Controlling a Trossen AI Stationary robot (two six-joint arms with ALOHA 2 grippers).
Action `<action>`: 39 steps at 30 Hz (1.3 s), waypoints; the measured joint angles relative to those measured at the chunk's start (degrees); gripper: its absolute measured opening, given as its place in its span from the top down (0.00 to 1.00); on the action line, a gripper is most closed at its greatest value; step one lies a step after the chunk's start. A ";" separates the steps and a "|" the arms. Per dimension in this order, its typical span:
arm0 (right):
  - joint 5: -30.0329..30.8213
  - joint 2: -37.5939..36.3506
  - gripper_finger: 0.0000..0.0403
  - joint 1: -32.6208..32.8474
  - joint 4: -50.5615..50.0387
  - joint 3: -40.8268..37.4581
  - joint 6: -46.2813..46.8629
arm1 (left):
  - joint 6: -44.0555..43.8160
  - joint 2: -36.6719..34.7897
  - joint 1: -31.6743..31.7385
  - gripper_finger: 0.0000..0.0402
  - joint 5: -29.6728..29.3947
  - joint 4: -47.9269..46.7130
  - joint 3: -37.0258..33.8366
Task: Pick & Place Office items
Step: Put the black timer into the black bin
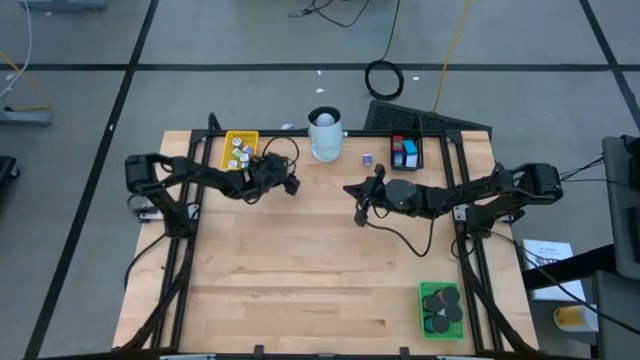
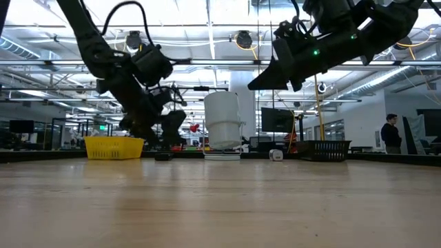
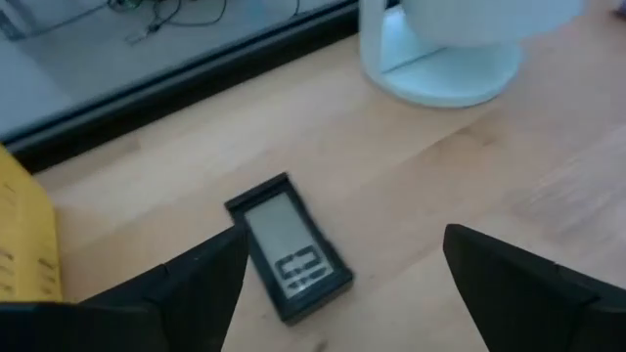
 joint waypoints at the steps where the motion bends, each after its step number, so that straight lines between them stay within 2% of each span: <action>1: 0.00 0.00 1.00 -0.02 0.02 0.00 0.00 | -0.49 0.48 0.45 0.13 0.00 -0.22 0.00; 9: 0.00 0.00 1.00 -0.04 0.44 0.00 0.01 | -2.44 3.97 2.21 0.13 0.12 -0.51 0.02; 14: 0.02 0.00 1.00 -0.04 0.42 0.00 0.00 | -2.94 5.40 3.23 0.15 2.65 0.51 -0.02; 17: 0.00 0.00 1.00 -0.02 0.43 0.00 0.02 | -2.85 5.78 3.33 0.22 3.06 1.11 0.00; 28: 0.11 0.00 1.00 -0.02 0.42 0.00 0.02 | 0.94 5.75 3.11 0.60 3.01 0.79 -0.01; 35: 0.22 0.00 1.00 -0.02 0.13 0.00 0.02 | 6.25 5.71 1.14 0.60 2.88 0.78 0.00; 39: 0.31 0.00 1.00 -0.02 -0.61 0.00 1.00 | 7.87 5.71 -1.65 0.59 0.66 0.62 -0.02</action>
